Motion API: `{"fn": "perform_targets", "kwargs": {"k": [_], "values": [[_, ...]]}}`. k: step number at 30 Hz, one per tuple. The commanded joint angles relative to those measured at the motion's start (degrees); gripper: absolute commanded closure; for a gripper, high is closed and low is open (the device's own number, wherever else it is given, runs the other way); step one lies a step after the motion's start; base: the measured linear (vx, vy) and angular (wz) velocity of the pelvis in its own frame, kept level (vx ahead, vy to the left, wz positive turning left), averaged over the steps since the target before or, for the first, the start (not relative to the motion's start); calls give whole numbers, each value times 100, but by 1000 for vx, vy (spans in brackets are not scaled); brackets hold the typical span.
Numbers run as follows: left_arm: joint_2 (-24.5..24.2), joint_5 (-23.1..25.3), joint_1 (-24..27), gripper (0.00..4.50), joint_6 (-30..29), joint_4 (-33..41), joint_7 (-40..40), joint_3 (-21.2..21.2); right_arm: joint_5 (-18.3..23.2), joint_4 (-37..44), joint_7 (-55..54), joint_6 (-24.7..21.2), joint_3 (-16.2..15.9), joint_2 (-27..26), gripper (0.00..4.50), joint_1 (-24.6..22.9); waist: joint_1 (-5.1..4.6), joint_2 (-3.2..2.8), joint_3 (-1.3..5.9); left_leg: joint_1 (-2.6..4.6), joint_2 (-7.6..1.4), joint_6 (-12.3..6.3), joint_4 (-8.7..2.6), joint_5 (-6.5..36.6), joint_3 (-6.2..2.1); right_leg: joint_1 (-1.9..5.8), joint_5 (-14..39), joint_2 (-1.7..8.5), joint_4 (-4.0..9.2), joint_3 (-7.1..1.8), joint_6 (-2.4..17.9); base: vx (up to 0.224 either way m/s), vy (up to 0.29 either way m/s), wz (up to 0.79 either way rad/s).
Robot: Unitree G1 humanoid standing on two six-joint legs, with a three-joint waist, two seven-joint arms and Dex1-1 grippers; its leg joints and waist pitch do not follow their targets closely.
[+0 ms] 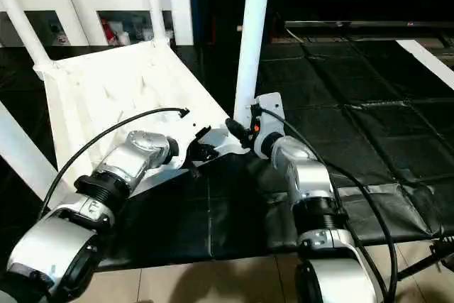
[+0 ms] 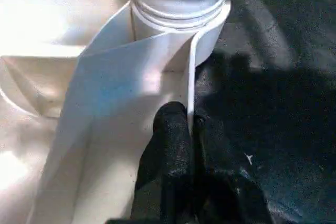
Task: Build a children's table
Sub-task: Rotate leg to tighten
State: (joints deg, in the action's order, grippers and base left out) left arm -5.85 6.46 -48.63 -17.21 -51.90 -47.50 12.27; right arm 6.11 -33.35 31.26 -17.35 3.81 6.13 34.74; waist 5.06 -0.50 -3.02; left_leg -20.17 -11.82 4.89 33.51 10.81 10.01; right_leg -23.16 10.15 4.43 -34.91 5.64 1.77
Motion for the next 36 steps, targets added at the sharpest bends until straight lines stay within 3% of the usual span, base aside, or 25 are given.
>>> {"fn": "perform_targets", "kwargs": {"k": [1,6,9,11,14,16,20,27,36], "values": [[-17,-135,-1,450,348,398,-378,64,36,3,743,130,-526,29,109,-193,42,25,413,-19,-107,-398,-330,635,-32,394,845,416,426,-313,1156,0,0,0],[-538,-67,197,450,817,451,-1118,214,358,330,1908,148,-431,619,68,-318,60,30,402,-29,-119,-547,-318,704,-23,409,780,410,427,-306,1227,0,0,0],[-932,-130,317,450,1478,478,-2033,366,594,473,2950,186,-459,1134,39,-344,107,22,387,-18,-144,-533,-323,851,-16,388,1159,418,460,-300,1138,0,0,0],[-977,-158,333,450,1569,485,-2183,387,624,459,3069,213,-468,1195,31,-335,118,17,389,-12,-161,-499,-328,836,-19,376,1151,419,441,-306,1130,0,0,0],[-1192,-186,352,450,1831,479,-2820,531,601,368,3902,602,-685,1576,31,-321,183,3,411,21,-172,-457,-317,834,-15,350,1029,428,418,-308,1210,0,0,0],[-1273,-153,326,450,2047,399,-3100,636,669,343,4467,584,-802,1751,31,-306,245,1,424,-2,-180,-533,-298,692,-16,364,602,414,351,-314,1333,0,0,0],[-1288,-142,264,450,2282,287,-3458,723,715,191,5100,509,-998,1894,31,-204,309,-3,429,3,-187,-541,-294,699,-19,357,537,433,339,-305,1414,0,0,0],[-1286,-129,234,450,2466,289,-3782,820,546,-276,5257,800,-1155,1798,99,30,354,12,420,6,-179,-373,-303,783,-20,351,893,444,368,-306,1336,0,0,0],[-1290,-101,235,450,2588,207,-3843,814,732,-401,5674,662,-1224,1742,161,113,378,14,431,-4,-191,-462,-295,698,-28,355,723,439,343,-300,1351,0,0,0]]}}
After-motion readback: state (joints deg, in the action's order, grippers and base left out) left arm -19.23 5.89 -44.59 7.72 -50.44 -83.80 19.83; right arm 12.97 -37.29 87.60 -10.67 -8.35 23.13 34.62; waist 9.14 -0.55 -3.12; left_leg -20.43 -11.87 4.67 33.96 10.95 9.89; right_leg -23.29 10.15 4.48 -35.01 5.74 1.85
